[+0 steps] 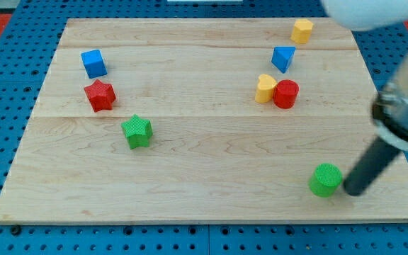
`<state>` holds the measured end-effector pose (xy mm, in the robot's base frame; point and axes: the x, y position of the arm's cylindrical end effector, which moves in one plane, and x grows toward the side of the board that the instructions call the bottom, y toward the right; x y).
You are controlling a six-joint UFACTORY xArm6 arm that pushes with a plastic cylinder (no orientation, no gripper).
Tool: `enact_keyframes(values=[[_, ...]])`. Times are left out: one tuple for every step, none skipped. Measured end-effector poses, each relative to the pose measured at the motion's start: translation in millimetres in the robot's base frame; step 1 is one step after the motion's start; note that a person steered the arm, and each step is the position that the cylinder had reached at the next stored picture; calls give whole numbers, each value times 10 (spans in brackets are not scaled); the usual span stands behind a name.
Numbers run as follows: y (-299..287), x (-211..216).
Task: Push the red circle below the yellow heart
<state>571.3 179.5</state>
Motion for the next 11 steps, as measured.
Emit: enact_keyframes(values=[[-708,-180],[-1117,-296],[-1227,-334],[-84,-204],[956,-807],[782,-1529],[442,-2047],[-263,-2033],[-571,-1625],[-574,-1373],[-452,-1325]])
